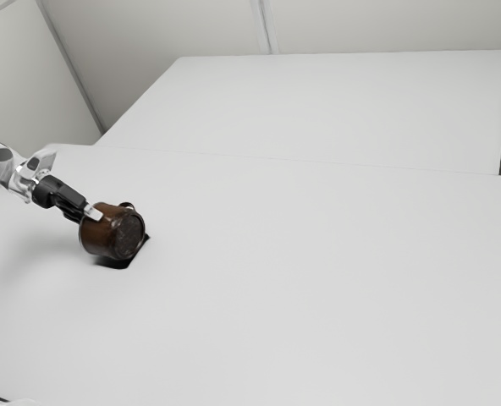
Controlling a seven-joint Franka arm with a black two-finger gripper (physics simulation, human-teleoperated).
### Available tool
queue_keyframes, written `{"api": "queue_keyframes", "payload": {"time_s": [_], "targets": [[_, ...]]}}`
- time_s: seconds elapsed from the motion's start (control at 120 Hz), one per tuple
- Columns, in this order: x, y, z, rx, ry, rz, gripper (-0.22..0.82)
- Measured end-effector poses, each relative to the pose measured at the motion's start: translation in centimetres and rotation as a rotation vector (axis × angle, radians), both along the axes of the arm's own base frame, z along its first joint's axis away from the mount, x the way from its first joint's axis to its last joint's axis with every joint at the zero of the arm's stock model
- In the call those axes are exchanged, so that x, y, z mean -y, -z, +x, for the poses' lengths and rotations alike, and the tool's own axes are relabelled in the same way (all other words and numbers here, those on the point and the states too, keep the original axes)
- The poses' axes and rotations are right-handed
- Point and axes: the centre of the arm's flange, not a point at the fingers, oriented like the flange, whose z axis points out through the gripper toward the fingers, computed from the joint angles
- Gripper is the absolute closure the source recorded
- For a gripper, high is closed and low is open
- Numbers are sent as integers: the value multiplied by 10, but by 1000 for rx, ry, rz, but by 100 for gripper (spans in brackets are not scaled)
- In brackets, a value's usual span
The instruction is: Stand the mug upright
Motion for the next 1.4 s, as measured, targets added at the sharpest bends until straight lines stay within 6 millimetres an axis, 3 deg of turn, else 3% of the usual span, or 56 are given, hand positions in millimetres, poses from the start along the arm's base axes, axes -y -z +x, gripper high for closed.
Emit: {"api": "queue_keyframes", "payload": {"time_s": [0.3, 0.567, 0.725, 1.058, 1.4], "targets": [[6, -11, -1, -3, 2, -17, 69], [10, -20, -2, 1, -5, -7, 75], [22, -42, -6, 14, -5, 39, 76], [107, -77, 0, 70, 57, 235, 77], [196, -93, -3, 164, 156, 508, 77]]}}
